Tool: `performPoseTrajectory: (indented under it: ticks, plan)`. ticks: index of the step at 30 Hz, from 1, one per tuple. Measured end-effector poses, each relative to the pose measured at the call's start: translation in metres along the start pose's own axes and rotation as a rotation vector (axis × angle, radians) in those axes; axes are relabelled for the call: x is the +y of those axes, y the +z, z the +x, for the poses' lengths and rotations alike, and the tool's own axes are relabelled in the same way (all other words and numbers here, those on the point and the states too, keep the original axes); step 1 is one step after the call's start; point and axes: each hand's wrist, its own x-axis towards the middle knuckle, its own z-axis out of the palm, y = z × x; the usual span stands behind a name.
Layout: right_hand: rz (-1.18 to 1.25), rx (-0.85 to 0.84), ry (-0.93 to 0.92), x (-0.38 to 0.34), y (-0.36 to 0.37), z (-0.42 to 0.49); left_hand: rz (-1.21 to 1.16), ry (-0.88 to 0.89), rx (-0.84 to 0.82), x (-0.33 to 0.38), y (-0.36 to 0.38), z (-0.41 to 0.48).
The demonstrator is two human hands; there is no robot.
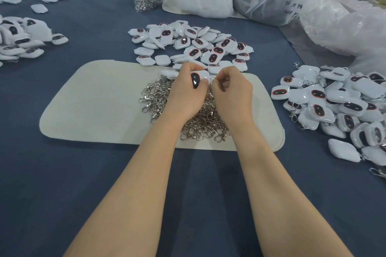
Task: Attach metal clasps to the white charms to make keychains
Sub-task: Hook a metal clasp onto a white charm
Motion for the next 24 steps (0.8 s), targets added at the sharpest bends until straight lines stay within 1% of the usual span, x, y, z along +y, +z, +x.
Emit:
performPoseTrajectory:
  ticks: [3, 6, 10, 12, 14, 15, 18, 20, 24]
  plan:
    - [-0.069, -0.049, -0.054, 0.000, 0.001, -0.001, 0.034, 0.020, 0.019, -0.001, 0.000, 0.000]
    - [-0.123, -0.072, -0.090, 0.000, 0.001, 0.000, 0.129, 0.086, 0.027, -0.002, 0.000, 0.000]
    - [-0.164, -0.140, -0.075, 0.002, 0.002, 0.000, 0.303, 0.189, -0.007, -0.004, 0.001, -0.001]
    - [-0.112, -0.129, -0.056, 0.002, 0.001, 0.000, 0.293, 0.199, 0.005, -0.003, 0.002, -0.001]
    - [0.006, -0.107, -0.018, 0.000, 0.000, 0.000, 0.158, 0.138, 0.038, 0.000, 0.001, 0.000]
    - [0.062, -0.100, -0.004, -0.002, -0.001, 0.000, 0.039, 0.066, 0.056, 0.002, 0.001, 0.002]
    - [0.149, -0.099, 0.001, -0.004, 0.000, -0.001, -0.431, -0.247, 0.075, 0.005, -0.003, 0.005]
    - [0.158, -0.099, 0.002, -0.004, 0.001, -0.001, -0.685, -0.384, 0.036, 0.006, -0.005, 0.006]
    - [0.177, -0.074, 0.016, -0.006, 0.003, -0.002, -0.935, -0.501, -0.043, 0.008, -0.009, 0.005]
